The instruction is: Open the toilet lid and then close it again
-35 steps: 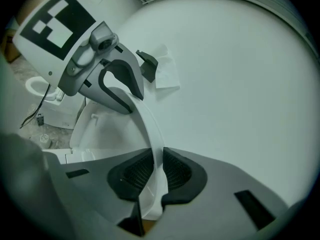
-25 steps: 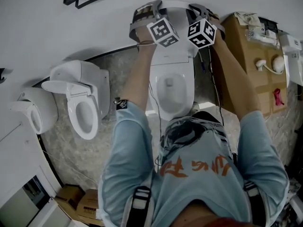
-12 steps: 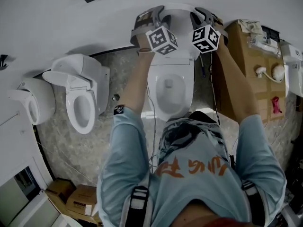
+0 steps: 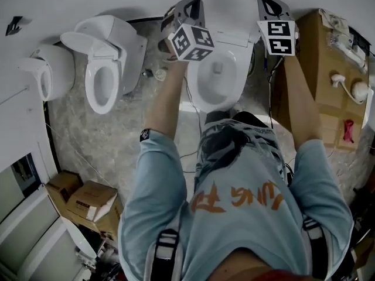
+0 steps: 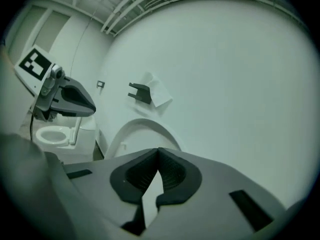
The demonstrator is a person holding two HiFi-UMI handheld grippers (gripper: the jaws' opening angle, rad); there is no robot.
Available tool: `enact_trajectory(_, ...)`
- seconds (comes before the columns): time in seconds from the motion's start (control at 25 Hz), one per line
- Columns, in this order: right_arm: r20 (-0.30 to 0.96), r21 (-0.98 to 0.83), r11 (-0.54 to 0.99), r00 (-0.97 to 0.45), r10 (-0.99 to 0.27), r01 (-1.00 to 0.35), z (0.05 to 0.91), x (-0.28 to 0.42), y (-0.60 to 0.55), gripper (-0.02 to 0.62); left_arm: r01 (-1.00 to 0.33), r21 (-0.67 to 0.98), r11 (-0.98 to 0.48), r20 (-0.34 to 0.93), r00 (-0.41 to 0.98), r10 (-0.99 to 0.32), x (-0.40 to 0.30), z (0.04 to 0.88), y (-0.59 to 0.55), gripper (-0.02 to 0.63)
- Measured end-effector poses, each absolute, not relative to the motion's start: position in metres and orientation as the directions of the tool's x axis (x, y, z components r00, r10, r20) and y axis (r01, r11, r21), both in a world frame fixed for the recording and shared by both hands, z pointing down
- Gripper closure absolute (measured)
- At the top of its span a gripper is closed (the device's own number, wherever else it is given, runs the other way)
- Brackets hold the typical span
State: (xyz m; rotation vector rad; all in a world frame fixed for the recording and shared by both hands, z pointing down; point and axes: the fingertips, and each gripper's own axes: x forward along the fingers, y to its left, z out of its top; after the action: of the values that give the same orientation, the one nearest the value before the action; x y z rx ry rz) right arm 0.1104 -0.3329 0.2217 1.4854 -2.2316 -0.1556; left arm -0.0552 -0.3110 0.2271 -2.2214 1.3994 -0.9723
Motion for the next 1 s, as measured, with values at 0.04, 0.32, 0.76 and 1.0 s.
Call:
enact_trajectory(0.04,0.300,0.304,0.429,-0.342,-0.891,-0.851,0.225,0.107,-0.323,0.583,-0.663,-0.595,-0.455,0.376,0.271,-0.886,-0.060,0.233,-0.296,0.581)
enact_trajectory(0.32,0.315,0.204,0.542,-0.469,-0.825,-0.815,0.267,0.084,-0.256,0.583,-0.676,-0.551,-0.490,0.501,0.202,-0.842,-0.077,0.299,-0.201,0.581)
enact_trajectory(0.76,0.418,0.132,0.747,-0.647,-0.638,-0.652,0.362,0.042,-0.173,0.583,-0.724,-0.428,-0.541,0.669,0.148,-0.728,-0.087,0.414,-0.097,0.580)
enact_trajectory(1.0,0.520,0.065,0.817,-0.679,-0.518,-0.574,0.453,0.023,-0.126,0.583,-0.734,-0.347,-0.584,0.774,0.128,-0.621,-0.097,0.496,-0.050,0.580)
